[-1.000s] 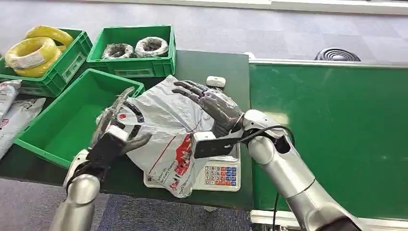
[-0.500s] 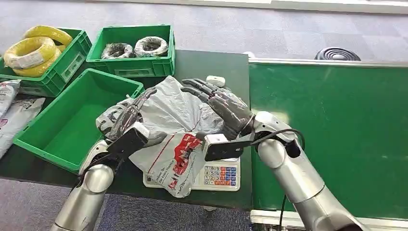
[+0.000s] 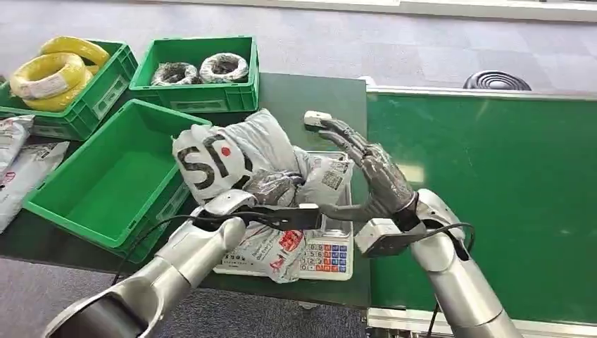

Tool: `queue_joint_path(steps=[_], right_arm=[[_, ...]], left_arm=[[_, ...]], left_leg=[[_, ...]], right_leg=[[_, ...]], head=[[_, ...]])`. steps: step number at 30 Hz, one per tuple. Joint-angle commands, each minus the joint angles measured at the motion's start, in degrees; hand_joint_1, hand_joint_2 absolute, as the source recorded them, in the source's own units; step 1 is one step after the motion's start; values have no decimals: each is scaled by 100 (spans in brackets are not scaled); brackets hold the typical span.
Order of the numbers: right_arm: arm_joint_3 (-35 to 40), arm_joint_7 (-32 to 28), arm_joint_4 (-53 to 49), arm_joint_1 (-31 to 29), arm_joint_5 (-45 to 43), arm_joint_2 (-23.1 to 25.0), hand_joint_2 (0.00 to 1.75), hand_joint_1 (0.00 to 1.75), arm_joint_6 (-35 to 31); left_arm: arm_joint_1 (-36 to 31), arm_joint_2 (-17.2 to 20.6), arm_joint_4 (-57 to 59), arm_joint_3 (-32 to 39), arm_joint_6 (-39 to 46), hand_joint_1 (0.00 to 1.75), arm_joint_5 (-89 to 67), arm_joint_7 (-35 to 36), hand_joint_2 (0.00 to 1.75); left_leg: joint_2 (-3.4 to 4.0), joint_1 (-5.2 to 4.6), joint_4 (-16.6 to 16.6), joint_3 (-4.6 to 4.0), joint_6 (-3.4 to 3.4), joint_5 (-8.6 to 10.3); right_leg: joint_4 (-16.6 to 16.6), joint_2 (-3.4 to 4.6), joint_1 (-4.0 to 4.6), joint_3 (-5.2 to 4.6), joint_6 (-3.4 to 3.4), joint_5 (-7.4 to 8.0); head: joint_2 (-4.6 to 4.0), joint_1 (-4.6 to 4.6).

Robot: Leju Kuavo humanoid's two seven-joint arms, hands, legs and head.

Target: Moved the parcel from conveyor to table for the left to box.

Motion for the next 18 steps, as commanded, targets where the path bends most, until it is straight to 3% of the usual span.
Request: queue_joint_path(steps=[1, 7, 10, 11, 13, 14, 15, 18], right_arm=[[-676, -91, -628, 203, -351, 259, 175, 0, 41], [-738, -101, -633, 409, -258, 252, 175, 0, -91], [-873, -116, -875, 694, -168, 235, 175, 0, -148], [-932, -131, -1044, 860, -139, 199, 175, 0, -139], [-1017, -155, -1219, 1025, -116, 194, 175, 0, -99], [-1040, -155, -1249, 1061, -108, 208, 175, 0, -83], [-1050, -155, -1291, 1086, -110, 216, 175, 0, -73], [-1033, -99, -1311, 1137, -83, 231, 175, 0, -95]], left_arm=[[-322, -190, 1838, -953, -586, 175, -255, 79, 175], [-410, -269, 1695, -584, -329, 175, 65, -273, 175], [-610, -234, 1260, -190, 901, 175, 259, -536, 175], [-634, -130, 786, 52, 1674, 175, 338, -707, 175], [-570, 55, -54, 234, 1485, 175, 329, -557, 175], [-360, 158, -730, 477, 2390, 175, 220, -572, 175], [-175, 258, -1461, 789, 2766, 175, 303, -617, 175], [194, 625, -3729, 1613, 3340, 175, 154, -132, 175]], left_leg=[[27, -6, -37, 26, 7, 18], [30, -3, -31, 77, 8, 2], [28, 0, -29, 55, 9, 15], [16, 0, -11, 83, 7, -5], [17, 4, -21, 56, 9, 12], [16, 4, -27, 46, 10, 18], [10, 4, -5, 41, 9, 8], [35, -2, -2, 20, 10, 0]], right_leg=[[-31, 11, -1, 18, -19, 22], [-24, 14, 1, 72, -17, 14], [-25, 9, 5, 51, -22, 27], [-7, 5, 3, 74, -14, 3], [-19, -1, 8, 48, -23, 18], [-25, -6, 10, 39, -27, 24], [-6, -8, 9, 39, -21, 9], [4, 23, 2, 8, -13, 7]], head=[[0, 0], [0, 0], [0, 0], [0, 0], [0, -2], [0, 0], [0, 0], [0, -7]])
